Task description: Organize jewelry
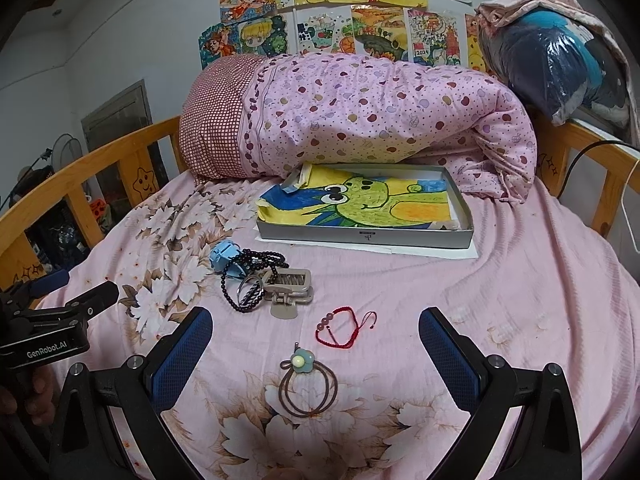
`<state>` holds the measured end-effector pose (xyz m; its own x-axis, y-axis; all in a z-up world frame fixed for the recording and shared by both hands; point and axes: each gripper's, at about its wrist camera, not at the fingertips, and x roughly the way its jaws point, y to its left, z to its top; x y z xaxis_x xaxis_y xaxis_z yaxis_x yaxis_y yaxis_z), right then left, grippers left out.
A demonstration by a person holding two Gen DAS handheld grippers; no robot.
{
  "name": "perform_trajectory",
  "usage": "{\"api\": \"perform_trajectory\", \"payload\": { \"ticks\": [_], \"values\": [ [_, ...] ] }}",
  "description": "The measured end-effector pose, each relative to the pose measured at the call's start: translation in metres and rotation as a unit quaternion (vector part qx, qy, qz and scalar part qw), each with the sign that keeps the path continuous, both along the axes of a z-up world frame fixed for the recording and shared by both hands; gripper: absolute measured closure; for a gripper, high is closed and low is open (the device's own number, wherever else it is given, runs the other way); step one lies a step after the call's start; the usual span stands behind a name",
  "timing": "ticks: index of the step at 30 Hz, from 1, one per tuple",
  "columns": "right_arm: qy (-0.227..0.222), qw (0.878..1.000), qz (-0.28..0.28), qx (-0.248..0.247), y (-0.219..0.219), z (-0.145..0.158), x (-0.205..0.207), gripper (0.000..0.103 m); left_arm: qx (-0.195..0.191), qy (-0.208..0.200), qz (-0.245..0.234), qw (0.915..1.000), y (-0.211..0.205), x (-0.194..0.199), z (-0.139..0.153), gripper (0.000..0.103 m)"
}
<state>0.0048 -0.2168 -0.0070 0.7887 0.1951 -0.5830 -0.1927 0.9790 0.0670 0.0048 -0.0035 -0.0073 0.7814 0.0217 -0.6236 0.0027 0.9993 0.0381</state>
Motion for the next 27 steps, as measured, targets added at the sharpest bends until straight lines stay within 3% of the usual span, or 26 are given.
{"api": "perform_trajectory", "payload": {
  "ticks": [4,8,14,21,23,25,27],
  "values": [
    [-0.001,1.000,-0.013,-0.010,-0.007,0.000,0.003,0.000,0.008,0.019,0.012,0.9997,0.002,0.004,0.000,0.002],
    [0.033,0.999,-0.005,-0.005,-0.016,-0.004,0.012,0.000,-0.017,0.040,0.010,0.9990,0.009,0.011,-0.002,0.002],
    [0.101,0.995,0.022,0.003,-0.032,-0.013,0.043,0.000,-0.066,0.107,-0.047,0.9909,0.007,0.032,-0.015,0.003],
    [0.160,0.985,0.050,0.035,-0.055,-0.039,0.087,0.000,-0.066,0.138,-0.188,0.9702,-0.038,0.054,-0.036,0.003],
    [0.174,0.982,0.057,0.042,-0.061,-0.049,0.098,0.006,-0.070,0.147,-0.225,0.9607,-0.052,0.061,-0.045,0.004],
    [0.188,0.979,0.065,0.048,-0.064,-0.057,0.109,0.015,-0.078,0.158,-0.250,0.9519,-0.063,0.068,-0.055,0.009],
    [0.200,0.975,0.074,0.056,-0.066,-0.064,0.120,0.025,-0.085,0.172,-0.265,0.9448,-0.069,0.074,-0.064,0.023]
  ]
}}
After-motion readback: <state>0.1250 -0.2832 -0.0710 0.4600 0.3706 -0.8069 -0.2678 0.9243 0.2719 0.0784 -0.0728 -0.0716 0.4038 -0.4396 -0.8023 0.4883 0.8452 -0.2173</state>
